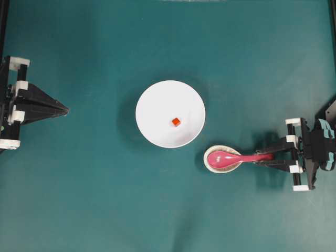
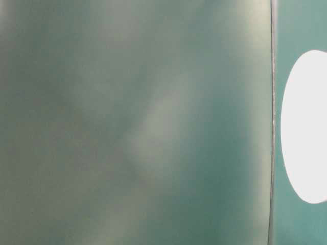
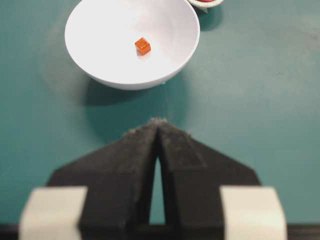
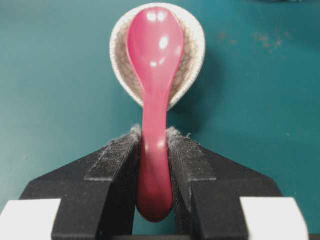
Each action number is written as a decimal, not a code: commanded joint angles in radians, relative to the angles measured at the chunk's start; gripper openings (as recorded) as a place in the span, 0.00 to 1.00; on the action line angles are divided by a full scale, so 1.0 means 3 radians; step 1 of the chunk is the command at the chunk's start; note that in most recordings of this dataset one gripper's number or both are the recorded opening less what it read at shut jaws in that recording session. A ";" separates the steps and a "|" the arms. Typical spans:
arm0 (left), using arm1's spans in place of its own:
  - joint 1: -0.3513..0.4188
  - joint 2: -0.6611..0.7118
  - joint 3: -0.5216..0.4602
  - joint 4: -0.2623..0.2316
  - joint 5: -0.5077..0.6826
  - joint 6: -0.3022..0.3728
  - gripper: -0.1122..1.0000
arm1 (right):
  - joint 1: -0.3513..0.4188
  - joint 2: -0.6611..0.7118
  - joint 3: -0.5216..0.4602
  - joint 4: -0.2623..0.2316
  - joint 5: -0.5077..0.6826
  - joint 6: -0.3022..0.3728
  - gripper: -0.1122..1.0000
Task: Grip the spoon and scoop the red block from the bowl with right arm.
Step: 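Close the right gripper on the pink spoon handle, then lift the pink spoon off the rest and carry it toward the bowl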
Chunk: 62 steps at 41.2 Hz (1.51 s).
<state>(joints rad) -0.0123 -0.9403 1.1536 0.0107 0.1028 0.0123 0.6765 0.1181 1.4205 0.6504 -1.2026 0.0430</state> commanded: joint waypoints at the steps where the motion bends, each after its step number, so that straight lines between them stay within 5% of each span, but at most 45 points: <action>1: 0.0010 0.0026 -0.0097 0.0005 -0.0015 -0.0015 0.10 | 0.0015 -0.0026 -0.0010 -0.0005 -0.0041 0.0010 0.32; 26: 0.0010 0.0026 -0.0097 0.0005 0.0015 -0.0015 0.10 | 0.0015 -0.0414 0.0031 0.0010 0.0026 -0.0005 0.32; 43: 0.0010 0.0026 -0.0097 0.0005 0.0041 -0.0020 0.10 | -0.0261 -0.1232 0.0005 0.0010 0.0695 -0.0077 0.32; 62: 0.0010 0.0020 -0.0097 0.0005 0.0041 -0.0041 0.10 | -0.0992 -0.2352 -0.0235 0.0015 0.2071 -0.1043 0.32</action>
<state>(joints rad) -0.0123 -0.9388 1.1536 0.0092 0.1181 -0.0031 0.4264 -0.5338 1.3867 0.6535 -0.6596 -0.2378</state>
